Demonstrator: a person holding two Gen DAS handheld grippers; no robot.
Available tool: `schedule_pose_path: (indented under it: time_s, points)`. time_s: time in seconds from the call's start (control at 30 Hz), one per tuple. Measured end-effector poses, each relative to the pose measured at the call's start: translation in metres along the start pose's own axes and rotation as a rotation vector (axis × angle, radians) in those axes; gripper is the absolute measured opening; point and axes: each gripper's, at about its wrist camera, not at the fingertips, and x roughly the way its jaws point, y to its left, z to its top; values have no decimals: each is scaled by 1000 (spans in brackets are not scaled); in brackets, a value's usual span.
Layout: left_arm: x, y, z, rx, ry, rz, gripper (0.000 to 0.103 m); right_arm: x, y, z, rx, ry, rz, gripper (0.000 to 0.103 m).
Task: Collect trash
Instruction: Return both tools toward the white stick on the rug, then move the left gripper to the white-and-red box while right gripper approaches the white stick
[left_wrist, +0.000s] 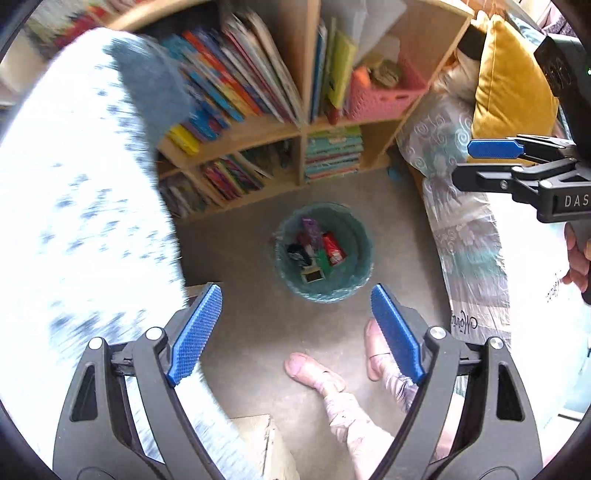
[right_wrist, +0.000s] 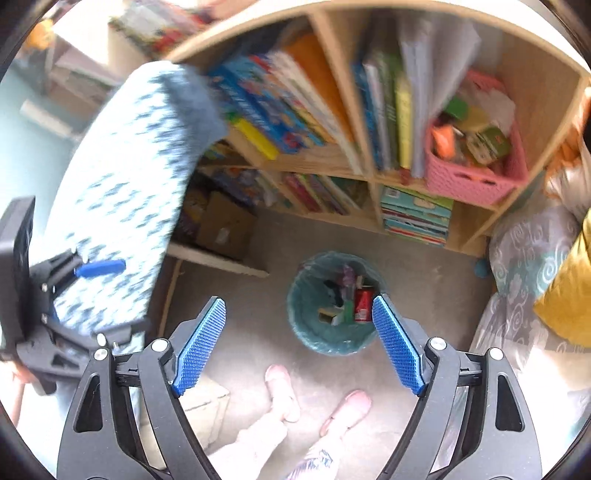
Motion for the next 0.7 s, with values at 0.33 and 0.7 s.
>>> schedule_pose_path:
  time_s: [0.33,0.7]
  points:
    - [-127,67,-73,-233,-98,159,87,-63,117,29,-406,-43,151,89]
    - [-201,154,-185,-614,-153,353,90,-68,273,83,-853,-38,336,89]
